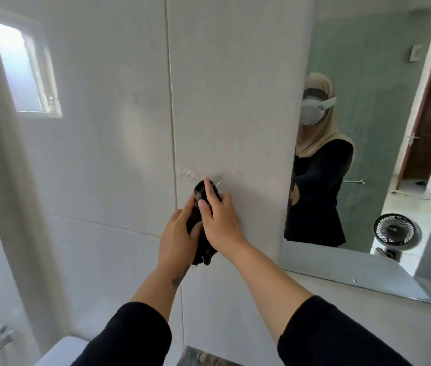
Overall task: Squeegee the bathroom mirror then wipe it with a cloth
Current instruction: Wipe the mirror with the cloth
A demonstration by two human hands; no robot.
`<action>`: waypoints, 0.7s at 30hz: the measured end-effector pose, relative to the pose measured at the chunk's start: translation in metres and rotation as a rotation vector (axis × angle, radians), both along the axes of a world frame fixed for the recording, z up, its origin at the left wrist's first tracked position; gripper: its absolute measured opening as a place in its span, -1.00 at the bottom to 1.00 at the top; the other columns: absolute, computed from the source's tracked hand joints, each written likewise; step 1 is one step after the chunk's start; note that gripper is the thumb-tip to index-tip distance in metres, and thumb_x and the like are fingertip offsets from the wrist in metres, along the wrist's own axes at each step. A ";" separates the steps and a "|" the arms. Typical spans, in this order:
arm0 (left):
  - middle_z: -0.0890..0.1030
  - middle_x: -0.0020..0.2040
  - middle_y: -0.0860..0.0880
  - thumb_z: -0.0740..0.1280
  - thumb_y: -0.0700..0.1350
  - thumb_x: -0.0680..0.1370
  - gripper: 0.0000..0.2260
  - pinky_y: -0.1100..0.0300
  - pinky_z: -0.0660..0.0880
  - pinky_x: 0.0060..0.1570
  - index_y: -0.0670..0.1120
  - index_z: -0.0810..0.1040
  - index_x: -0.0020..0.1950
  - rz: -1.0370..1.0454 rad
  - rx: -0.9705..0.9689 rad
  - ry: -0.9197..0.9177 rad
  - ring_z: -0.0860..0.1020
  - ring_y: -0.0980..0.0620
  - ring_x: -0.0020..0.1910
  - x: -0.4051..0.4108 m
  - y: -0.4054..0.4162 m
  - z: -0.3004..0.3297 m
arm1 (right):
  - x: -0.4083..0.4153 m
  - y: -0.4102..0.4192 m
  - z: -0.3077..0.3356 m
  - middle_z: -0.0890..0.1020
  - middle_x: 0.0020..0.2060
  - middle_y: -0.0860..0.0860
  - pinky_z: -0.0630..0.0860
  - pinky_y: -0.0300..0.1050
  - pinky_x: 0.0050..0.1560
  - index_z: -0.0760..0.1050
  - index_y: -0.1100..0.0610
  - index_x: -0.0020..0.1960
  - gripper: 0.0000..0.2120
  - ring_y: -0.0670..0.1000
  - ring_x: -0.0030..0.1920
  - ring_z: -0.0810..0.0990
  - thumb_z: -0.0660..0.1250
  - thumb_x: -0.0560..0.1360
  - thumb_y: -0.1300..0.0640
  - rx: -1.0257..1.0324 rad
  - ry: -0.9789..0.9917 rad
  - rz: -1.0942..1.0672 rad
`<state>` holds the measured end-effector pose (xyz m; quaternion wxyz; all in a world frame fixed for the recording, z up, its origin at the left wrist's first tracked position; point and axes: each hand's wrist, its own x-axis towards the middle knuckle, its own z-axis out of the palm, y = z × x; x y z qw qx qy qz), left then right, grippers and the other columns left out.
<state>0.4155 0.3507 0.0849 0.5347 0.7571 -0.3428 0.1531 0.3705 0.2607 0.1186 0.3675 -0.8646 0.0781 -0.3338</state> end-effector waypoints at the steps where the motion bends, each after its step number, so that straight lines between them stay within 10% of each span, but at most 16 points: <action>1: 0.50 0.00 0.14 0.22 -0.09 0.60 -0.49 0.37 0.43 -0.12 0.30 0.18 0.46 -0.009 -0.026 -0.023 0.52 0.21 -0.02 -0.006 0.001 0.011 | -0.005 0.001 0.010 0.31 0.23 0.07 0.32 0.03 0.37 0.04 -0.17 0.53 -0.53 0.14 0.25 0.40 0.05 0.64 -0.02 -0.013 -0.034 -0.004; 10: 0.49 -0.02 0.07 0.24 -0.13 0.59 -0.46 0.42 0.40 -0.11 0.10 0.16 0.53 -0.116 -0.134 -0.355 0.46 0.17 -0.10 -0.079 -0.034 0.161 | -0.087 -0.032 0.163 0.25 0.12 0.00 0.34 -0.30 0.17 0.09 -0.12 0.52 -0.52 -0.05 0.08 0.42 0.11 0.65 0.07 -0.148 -0.365 -0.109; 14: 0.47 0.20 0.05 0.12 0.09 0.61 -0.53 0.14 0.49 0.06 0.18 0.10 0.52 -0.113 -0.140 -0.464 0.47 0.08 0.12 -0.102 -0.061 0.214 | -0.110 -0.066 0.230 0.29 0.14 0.06 0.45 0.10 0.23 0.20 -0.11 0.50 -0.54 0.16 0.15 0.42 0.13 0.62 0.11 -0.302 -0.529 -0.332; 21: -0.11 0.57 0.07 -0.03 0.23 0.60 -0.41 -0.12 0.16 0.43 0.10 -0.19 0.55 -0.018 0.095 -0.456 -0.03 0.01 0.53 -0.101 -0.112 0.226 | -0.119 -0.106 0.330 0.33 0.27 0.14 0.43 0.07 0.02 0.16 -0.08 0.51 -0.49 0.16 0.04 0.45 0.14 0.61 0.20 -0.729 -0.549 -0.790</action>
